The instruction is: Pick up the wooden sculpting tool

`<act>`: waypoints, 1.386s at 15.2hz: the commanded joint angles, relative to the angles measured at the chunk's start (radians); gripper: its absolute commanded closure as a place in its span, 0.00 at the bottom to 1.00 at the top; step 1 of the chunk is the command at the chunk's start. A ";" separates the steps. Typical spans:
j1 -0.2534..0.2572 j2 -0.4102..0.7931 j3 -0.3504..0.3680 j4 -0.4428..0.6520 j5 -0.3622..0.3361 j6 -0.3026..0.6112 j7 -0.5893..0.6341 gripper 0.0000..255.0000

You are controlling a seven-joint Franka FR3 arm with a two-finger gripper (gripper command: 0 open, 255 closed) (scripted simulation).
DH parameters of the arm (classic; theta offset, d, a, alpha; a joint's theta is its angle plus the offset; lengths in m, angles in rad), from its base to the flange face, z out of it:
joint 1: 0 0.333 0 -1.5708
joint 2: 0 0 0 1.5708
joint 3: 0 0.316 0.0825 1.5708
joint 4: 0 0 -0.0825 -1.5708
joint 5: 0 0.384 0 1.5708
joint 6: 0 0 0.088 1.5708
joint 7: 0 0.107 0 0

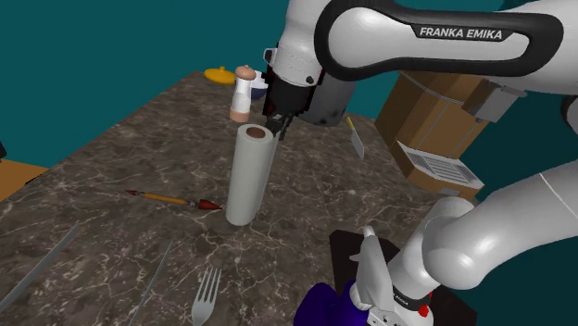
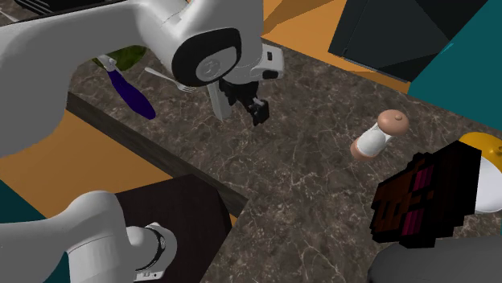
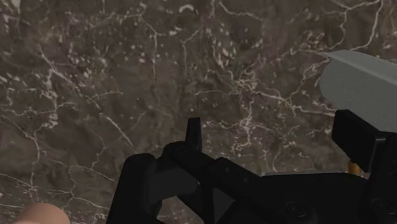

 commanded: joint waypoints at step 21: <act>0.127 0.531 0.187 0.287 -0.172 0.230 0.131 0.00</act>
